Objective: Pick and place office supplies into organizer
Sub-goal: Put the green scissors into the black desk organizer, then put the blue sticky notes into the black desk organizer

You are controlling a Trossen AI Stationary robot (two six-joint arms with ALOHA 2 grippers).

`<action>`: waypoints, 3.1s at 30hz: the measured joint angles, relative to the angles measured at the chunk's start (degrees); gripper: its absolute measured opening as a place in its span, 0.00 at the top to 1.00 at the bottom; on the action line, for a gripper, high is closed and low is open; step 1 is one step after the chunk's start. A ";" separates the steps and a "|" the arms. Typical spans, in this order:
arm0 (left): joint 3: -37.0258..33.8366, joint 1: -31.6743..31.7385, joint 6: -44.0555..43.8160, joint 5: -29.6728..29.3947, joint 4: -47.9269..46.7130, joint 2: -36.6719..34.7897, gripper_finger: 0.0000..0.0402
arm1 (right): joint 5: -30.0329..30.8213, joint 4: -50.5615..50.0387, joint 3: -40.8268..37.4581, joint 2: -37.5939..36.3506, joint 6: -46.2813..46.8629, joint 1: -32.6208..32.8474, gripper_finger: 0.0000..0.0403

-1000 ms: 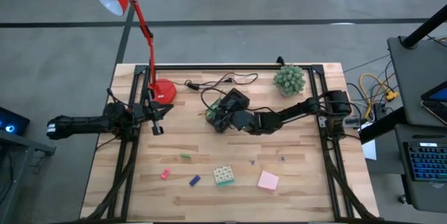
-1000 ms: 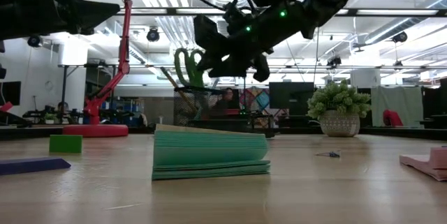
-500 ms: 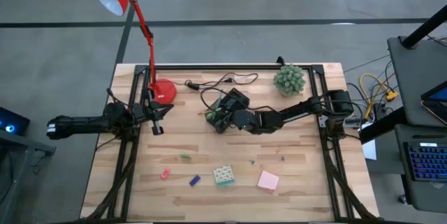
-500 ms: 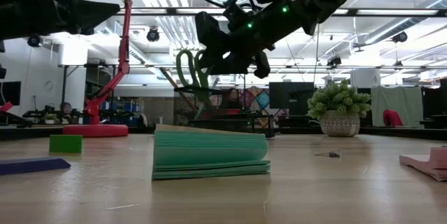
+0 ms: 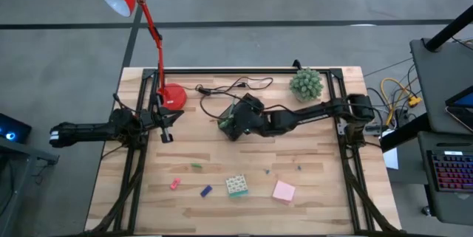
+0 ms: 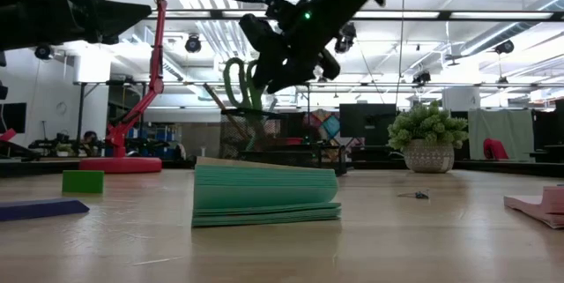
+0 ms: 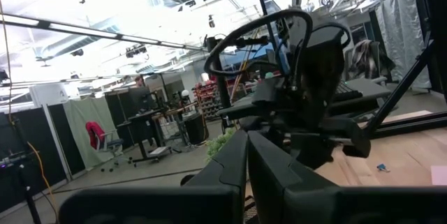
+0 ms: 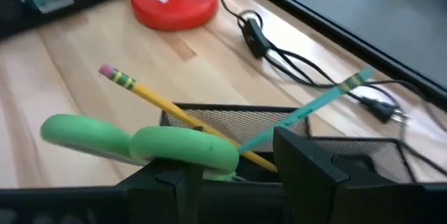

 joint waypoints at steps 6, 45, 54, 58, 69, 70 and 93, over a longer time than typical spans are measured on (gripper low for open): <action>0.00 -0.02 0.00 -0.01 -0.01 0.00 1.00 | 0.06 -6.32 3.91 0.00 -0.47 -0.13 0.61; -0.02 -0.02 0.00 0.00 -0.02 0.00 1.00 | -1.70 -7.32 8.14 -0.28 -11.83 2.73 0.72; 0.00 -0.02 0.00 0.00 -0.02 0.00 1.00 | -2.03 -10.06 9.97 -0.46 -18.91 11.26 0.75; 0.00 0.00 0.00 -0.02 -0.02 0.00 1.00 | -1.96 -11.10 10.02 -0.46 -23.93 15.48 0.75; 0.00 -0.01 0.00 -0.02 -0.02 0.00 1.00 | -3.61 -19.65 9.77 -0.46 -28.99 24.63 0.57; -0.01 -0.01 0.00 0.00 0.00 0.00 1.00 | -5.25 -20.10 9.47 -0.46 -29.26 25.02 0.56; 0.00 0.00 -0.13 0.00 -0.04 0.11 1.00 | -15.93 -14.50 8.55 12.15 -34.11 27.51 0.58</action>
